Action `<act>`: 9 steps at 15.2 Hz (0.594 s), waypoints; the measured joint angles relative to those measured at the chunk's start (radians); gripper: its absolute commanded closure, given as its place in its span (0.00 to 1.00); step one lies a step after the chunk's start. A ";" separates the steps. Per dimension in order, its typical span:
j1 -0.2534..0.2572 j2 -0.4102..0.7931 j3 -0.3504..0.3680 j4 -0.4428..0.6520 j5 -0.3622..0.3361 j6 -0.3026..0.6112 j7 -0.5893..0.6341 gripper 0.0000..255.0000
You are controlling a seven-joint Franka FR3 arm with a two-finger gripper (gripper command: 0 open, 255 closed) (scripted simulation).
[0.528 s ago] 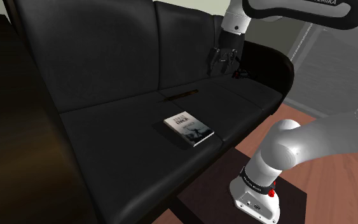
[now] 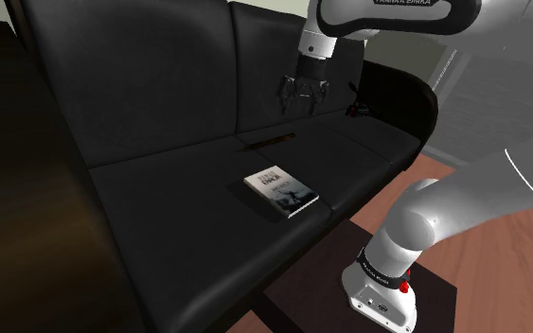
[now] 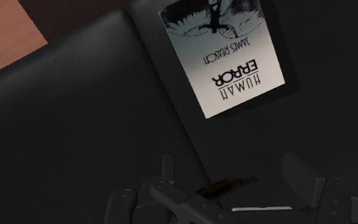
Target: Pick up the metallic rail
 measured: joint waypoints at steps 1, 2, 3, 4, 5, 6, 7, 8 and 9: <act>-0.013 0.039 0.009 0.012 0.006 0.019 0.052 0.00; -0.026 0.078 0.017 0.021 0.010 0.040 0.104 0.00; -0.037 0.115 0.026 0.032 0.015 0.059 0.159 0.00; -0.049 0.156 0.031 0.050 0.018 0.074 0.211 0.00; -0.062 0.188 0.032 0.067 0.020 0.081 0.259 0.00; -0.072 0.233 0.037 0.090 0.022 0.097 0.311 0.00; -0.081 0.274 0.040 0.110 0.025 0.110 0.362 0.00; -0.090 0.306 0.042 0.128 0.028 0.117 0.414 0.00; -0.099 0.340 0.041 0.141 0.030 0.130 0.462 0.00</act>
